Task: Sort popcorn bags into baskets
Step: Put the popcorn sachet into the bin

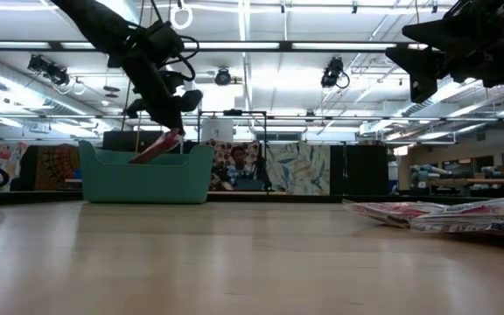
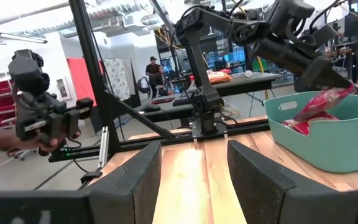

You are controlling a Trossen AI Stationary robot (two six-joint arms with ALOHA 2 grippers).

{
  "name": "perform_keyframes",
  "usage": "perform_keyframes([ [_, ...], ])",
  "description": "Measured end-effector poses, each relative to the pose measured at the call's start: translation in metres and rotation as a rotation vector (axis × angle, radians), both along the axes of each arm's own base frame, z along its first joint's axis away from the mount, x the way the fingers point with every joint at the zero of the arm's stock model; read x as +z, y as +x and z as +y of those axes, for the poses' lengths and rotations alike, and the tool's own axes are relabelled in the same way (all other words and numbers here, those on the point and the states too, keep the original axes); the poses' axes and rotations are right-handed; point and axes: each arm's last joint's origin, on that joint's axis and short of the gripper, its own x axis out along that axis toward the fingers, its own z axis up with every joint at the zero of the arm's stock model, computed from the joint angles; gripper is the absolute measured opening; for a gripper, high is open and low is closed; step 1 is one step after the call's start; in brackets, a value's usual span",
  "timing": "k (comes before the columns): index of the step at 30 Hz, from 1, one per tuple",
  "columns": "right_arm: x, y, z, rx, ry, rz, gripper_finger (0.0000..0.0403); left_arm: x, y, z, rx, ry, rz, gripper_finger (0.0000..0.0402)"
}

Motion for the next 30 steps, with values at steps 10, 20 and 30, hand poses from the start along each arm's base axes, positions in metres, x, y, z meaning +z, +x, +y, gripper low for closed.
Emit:
perform_keyframes([
  [10, -0.001, 0.000, 0.000, 0.000, -0.005, 0.014, 0.0189, 0.011, 0.014, -0.009, -0.160, -0.010, -0.048, 0.0133],
  [20, -0.007, 0.012, 0.000, -0.033, -0.069, 0.323, 0.0189, 0.053, 0.046, -0.074, -0.583, 0.078, -0.081, 0.0162],
  [30, -0.020, 0.020, 0.010, -0.055, -0.020, 0.466, 0.0189, 0.044, 0.038, -0.157, -0.722, 0.166, -0.052, 0.0121],
])
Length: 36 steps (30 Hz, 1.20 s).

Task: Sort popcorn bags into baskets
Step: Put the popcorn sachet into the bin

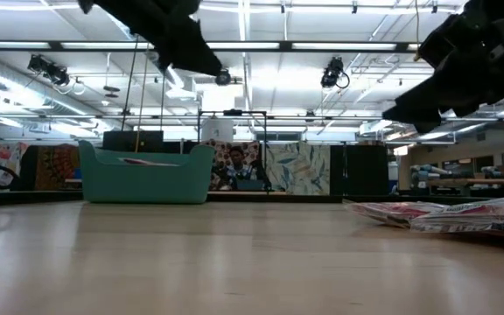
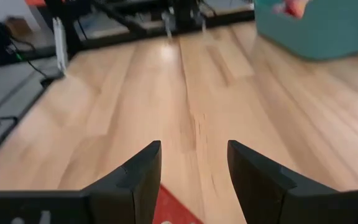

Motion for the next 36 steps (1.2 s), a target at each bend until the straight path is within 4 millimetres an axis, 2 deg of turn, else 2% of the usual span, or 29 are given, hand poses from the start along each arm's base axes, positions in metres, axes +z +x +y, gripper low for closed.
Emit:
perform_keyframes([
  [4, 0.001, 0.012, 0.010, -0.001, 0.001, 0.104, 0.0189, -0.013, -0.001, -0.021, -0.067, 0.003, -0.005, 0.0117],
  [9, 0.016, 0.033, 0.027, 0.007, -0.003, 0.295, 0.0189, -0.032, -0.004, -0.043, -0.131, 0.029, -0.071, 0.0116],
  [14, 0.023, 0.047, 0.047, 0.046, -0.051, 0.492, 0.0189, -0.048, -0.009, -0.054, -0.163, 0.018, -0.115, 0.0116],
  [20, 0.030, 0.060, 0.084, 0.102, -0.068, 0.666, 0.0189, -0.057, -0.013, -0.062, -0.195, 0.010, -0.076, 0.0116],
  [28, 0.034, 0.060, 0.148, 0.072, -0.205, 0.802, 0.0189, -0.056, -0.013, -0.063, -0.198, 0.008, -0.085, 0.0116],
  [32, 0.026, 0.055, 0.178, 0.125, -0.324, 0.850, 0.0189, -0.056, -0.013, -0.063, -0.198, 0.008, -0.083, 0.0116],
  [36, 0.014, 0.052, 0.198, 0.152, -0.406, 0.908, 0.0189, -0.057, -0.013, -0.063, -0.197, 0.008, -0.079, 0.0116],
])
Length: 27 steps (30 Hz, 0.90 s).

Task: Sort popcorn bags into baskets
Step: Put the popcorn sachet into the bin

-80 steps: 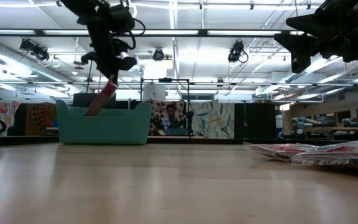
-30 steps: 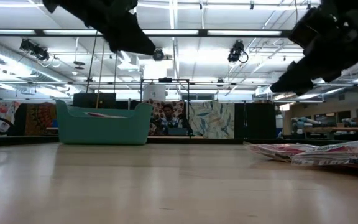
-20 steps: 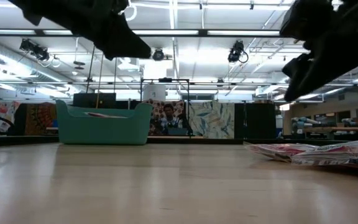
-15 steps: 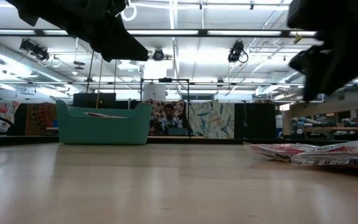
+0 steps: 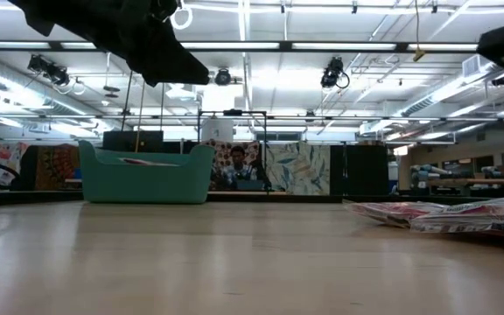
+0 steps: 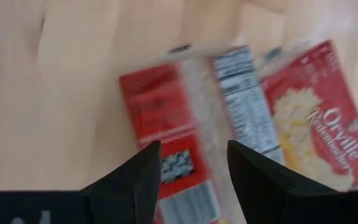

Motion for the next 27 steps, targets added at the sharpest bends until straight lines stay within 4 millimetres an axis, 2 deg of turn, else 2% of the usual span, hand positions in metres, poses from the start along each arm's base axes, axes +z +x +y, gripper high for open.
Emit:
perform_keyframes([
  [5, -0.011, -0.001, 0.015, 0.043, -0.081, 0.093, 0.0189, 0.000, 0.000, 0.000, 0.002, 0.000, -0.002, 0.0116],
  [10, -0.024, -0.001, 0.027, 0.056, -0.111, 0.111, 0.0189, 0.000, 0.000, 0.000, 0.002, -0.001, -0.004, 0.0116],
  [22, -0.045, -0.001, 0.035, 0.005, -0.189, 0.058, 0.0188, 0.001, 0.000, 0.000, 0.000, 0.007, -0.004, 0.0116],
  [27, -0.054, -0.001, 0.035, 0.031, -0.230, 0.080, 0.0145, 0.001, 0.000, 0.000, 0.000, 0.006, -0.005, 0.0116],
])
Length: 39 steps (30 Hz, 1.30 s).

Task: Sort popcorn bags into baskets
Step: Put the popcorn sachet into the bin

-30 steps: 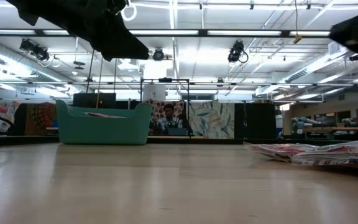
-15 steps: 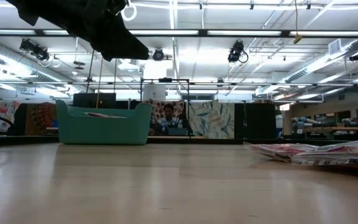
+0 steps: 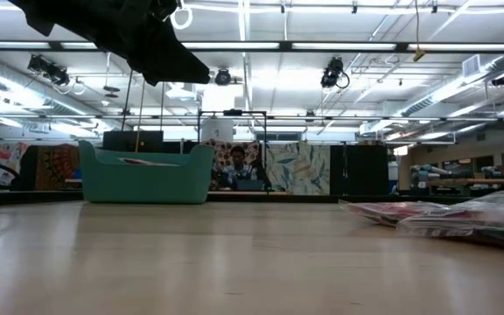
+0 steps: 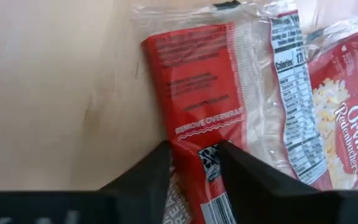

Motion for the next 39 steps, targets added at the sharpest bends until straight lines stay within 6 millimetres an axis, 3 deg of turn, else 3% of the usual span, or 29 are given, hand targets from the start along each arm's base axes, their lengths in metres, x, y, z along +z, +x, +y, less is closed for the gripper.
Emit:
perform_keyframes([
  [8, 0.003, 0.000, -0.001, -0.006, 0.009, -0.001, 0.0011, 0.000, 0.000, -0.002, -0.074, -0.034, 0.004, 0.0116],
  [12, 0.023, 0.002, -0.006, -0.039, 0.074, -0.036, 0.0015, 0.000, 0.001, -0.006, -0.186, -0.062, 0.011, 0.0116],
  [22, 0.101, 0.014, -0.039, -0.120, 0.278, -0.252, 0.0005, -0.004, 0.005, -0.024, -0.300, 0.036, 0.002, 0.0119],
  [28, 0.139, 0.029, -0.068, -0.121, 0.378, -0.380, 0.0003, -0.020, 0.019, -0.038, -0.360, 0.122, -0.013, 0.0167],
  [34, 0.165, 0.050, -0.096, -0.012, 0.513, -0.446, 0.0002, -0.030, 0.029, -0.039, -0.347, 0.134, -0.030, 0.0226],
  [39, 0.173, 0.073, -0.125, 0.053, 0.599, -0.479, 0.0002, -0.029, 0.026, -0.036, -0.187, 0.128, -0.020, 0.0235],
])
